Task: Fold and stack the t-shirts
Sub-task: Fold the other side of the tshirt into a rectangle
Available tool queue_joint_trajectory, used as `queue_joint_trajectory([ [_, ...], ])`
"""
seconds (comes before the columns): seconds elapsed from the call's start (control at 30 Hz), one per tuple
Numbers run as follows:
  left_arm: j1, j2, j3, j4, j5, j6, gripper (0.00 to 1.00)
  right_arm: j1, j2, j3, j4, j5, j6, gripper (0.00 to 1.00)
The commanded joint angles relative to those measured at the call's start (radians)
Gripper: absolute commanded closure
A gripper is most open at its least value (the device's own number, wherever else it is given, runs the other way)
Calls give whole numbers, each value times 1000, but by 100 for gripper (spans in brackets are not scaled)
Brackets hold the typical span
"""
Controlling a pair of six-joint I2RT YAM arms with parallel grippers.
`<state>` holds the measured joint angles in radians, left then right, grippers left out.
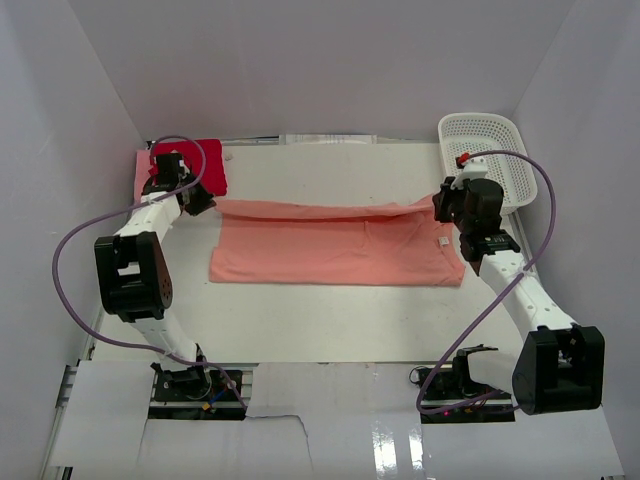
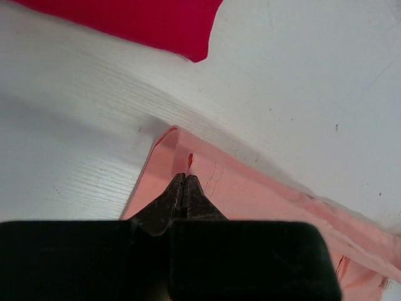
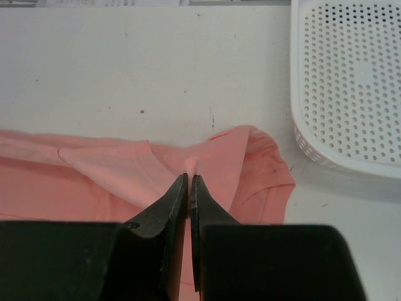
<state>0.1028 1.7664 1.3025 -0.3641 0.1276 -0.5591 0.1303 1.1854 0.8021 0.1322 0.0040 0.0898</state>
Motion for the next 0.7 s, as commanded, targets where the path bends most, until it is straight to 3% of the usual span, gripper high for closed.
queue_joint_trajectory([
  [0.0,8,-79,-61,-9,1,-9,100,-4,-27,-6,-48,14,-9,92],
  [0.43,8,-93,-123,-24,-31,-10,100,-4,49,66,-356,-113,-22,92],
  [0.67,8,-102,-141,-32,-40,-10,100,-4,76,83,-451,-61,-32,92],
])
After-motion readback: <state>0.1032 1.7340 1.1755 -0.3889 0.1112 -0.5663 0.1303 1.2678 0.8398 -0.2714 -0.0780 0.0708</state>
